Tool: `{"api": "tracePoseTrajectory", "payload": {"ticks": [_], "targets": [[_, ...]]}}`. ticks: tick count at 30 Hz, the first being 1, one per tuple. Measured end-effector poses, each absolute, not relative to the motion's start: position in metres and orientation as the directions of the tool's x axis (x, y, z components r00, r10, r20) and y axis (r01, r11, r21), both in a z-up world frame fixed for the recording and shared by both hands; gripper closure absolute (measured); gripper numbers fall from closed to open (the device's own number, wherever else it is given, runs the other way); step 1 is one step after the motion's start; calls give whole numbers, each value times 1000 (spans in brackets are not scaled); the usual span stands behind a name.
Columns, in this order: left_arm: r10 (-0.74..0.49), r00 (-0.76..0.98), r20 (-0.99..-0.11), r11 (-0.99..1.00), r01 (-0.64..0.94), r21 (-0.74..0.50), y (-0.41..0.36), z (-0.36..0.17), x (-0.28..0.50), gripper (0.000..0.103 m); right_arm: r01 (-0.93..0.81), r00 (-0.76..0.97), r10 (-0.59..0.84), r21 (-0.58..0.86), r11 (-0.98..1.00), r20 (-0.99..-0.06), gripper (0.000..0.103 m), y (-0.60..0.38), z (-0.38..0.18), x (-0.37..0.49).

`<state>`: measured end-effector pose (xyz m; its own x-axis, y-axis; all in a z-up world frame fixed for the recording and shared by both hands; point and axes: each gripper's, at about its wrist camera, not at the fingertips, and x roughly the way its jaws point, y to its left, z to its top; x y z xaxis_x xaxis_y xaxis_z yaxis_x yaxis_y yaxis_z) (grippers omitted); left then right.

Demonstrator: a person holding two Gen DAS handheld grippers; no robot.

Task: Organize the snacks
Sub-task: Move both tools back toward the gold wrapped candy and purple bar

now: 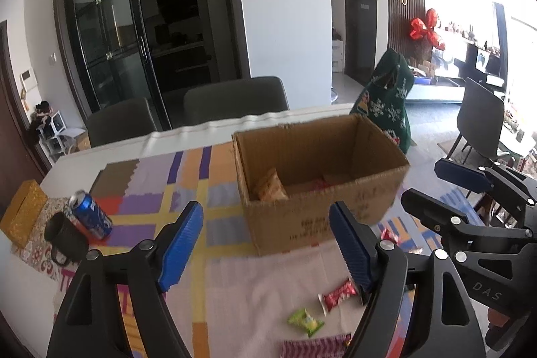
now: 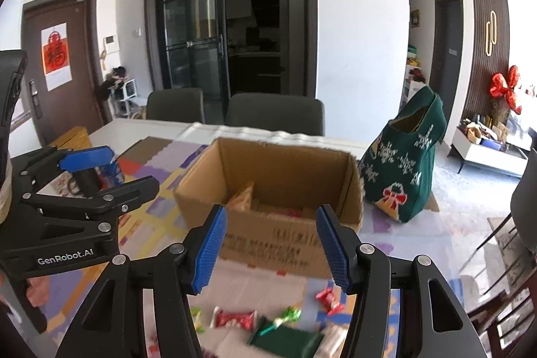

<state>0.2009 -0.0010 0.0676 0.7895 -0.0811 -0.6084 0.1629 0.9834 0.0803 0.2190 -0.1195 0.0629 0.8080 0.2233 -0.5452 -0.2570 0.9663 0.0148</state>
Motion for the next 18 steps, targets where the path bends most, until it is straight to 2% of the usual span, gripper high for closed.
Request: {"api": "tracePoseTrajectory", "payload": {"ticks": [18], "targets": [[-81, 728, -680, 985, 165, 59, 14, 17, 141, 25, -326, 697, 272, 44, 944, -664, 47, -103, 13, 167]]}}
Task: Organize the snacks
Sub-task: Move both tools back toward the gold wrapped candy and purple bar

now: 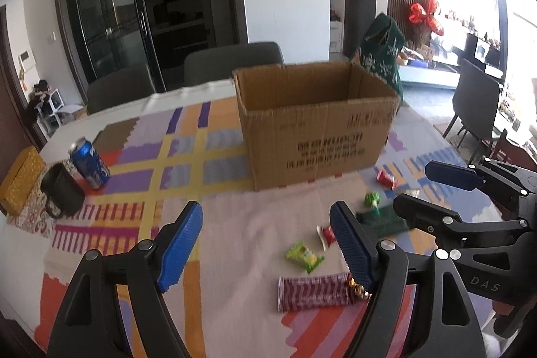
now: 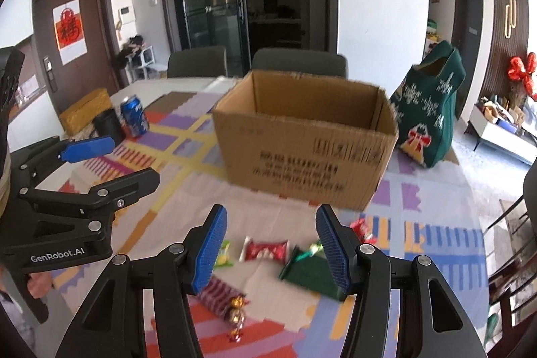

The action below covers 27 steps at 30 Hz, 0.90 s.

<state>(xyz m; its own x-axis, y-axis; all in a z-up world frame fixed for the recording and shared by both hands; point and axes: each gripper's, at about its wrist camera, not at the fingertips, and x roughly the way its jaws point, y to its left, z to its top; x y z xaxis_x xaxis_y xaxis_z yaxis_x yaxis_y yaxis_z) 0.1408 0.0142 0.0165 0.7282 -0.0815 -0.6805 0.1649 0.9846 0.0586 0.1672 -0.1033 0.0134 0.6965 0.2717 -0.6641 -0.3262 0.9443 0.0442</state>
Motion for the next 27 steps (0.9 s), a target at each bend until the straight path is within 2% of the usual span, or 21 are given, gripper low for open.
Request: {"api": "tracePoseTrajectory", "payload": {"ticks": [23, 27], "targets": [[-125, 559, -820, 968, 249, 21, 17, -76, 123, 25, -349, 463, 274, 111, 931, -843, 47, -88, -80, 140], [-127, 528, -840, 969, 246, 9, 20, -90, 122, 25, -351, 432, 272, 117, 929, -860, 54, -86, -94, 143]]}}
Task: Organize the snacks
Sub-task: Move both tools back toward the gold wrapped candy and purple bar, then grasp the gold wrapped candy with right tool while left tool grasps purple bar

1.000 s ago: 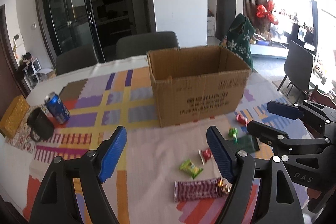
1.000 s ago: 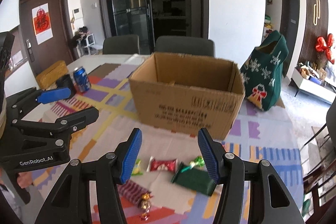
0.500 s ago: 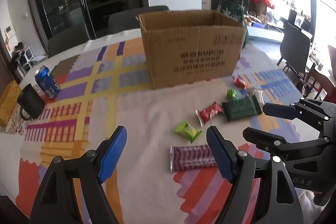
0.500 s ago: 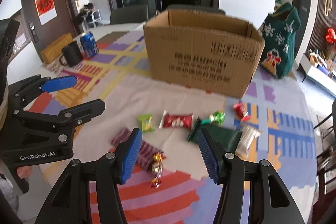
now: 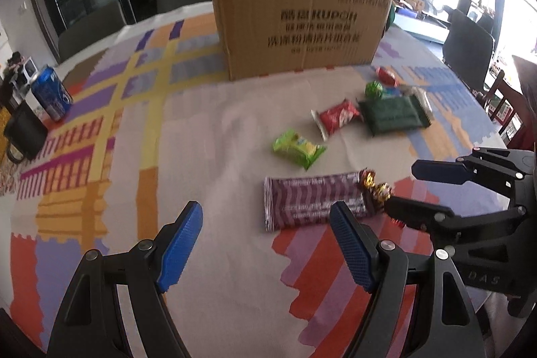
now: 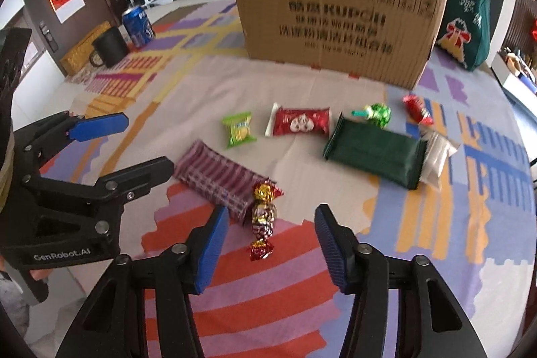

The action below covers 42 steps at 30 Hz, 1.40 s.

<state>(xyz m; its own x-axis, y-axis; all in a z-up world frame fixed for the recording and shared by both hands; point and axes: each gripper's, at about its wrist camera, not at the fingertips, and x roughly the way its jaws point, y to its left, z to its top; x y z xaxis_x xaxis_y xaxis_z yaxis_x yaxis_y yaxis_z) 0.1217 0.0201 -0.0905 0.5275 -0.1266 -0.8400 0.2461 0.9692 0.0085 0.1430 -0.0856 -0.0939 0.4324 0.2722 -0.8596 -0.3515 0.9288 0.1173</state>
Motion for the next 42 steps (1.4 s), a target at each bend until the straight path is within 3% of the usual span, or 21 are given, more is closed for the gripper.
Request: {"api": "tracePoseTrajectory", "payload": {"ticks": [15, 19, 29, 42], "targets": [[-155, 470, -869, 956, 292, -13, 10, -110, 122, 25, -352, 368, 310, 177, 919, -877, 71, -82, -119, 154], [-160, 459, -874, 953, 301, -16, 3, -113, 124, 23, -368, 372, 319, 177, 913, -872, 84, -81, -120, 154], [-174, 447, -878, 952, 304, -34, -22, -117, 132, 15, -324, 412, 303, 172, 930, -859, 84, -103, -112, 150], [-92, 451, -888, 971, 238, 20, -46, -132, 140, 11, -247, 423, 277, 184, 951, -863, 84, -135, -115, 149]]}}
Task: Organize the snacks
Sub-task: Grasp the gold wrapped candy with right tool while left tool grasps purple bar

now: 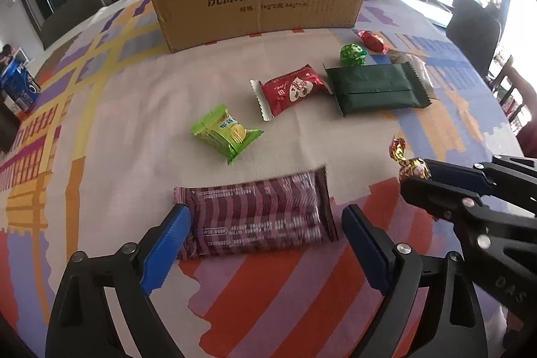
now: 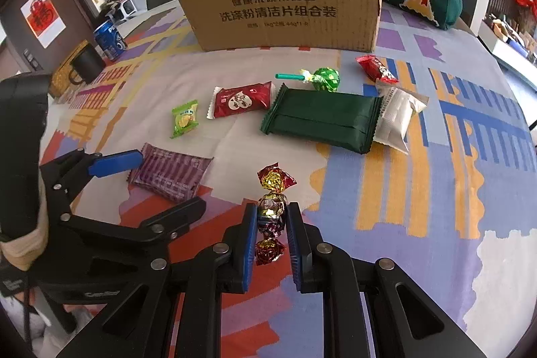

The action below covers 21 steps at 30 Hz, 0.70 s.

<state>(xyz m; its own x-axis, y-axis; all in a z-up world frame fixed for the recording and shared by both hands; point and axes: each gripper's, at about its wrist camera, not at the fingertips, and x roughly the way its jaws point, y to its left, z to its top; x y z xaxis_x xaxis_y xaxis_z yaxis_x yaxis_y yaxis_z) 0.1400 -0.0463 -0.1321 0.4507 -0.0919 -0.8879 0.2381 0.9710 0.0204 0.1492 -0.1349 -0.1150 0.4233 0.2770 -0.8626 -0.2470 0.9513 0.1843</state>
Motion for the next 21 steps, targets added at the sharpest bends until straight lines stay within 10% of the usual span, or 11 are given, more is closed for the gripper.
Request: {"api": "tracePoseTrajectory", "payload": {"ticks": [8, 21], "targets": [[-103, 495, -863, 970, 243, 24, -44, -128, 136, 29, -256, 426, 278, 180, 950, -861, 84, -133, -116, 149], [-183, 591, -786, 957, 289, -6, -39, -90, 118, 94, -272, 442, 302, 195, 942, -845, 84, -129, -107, 144]]}}
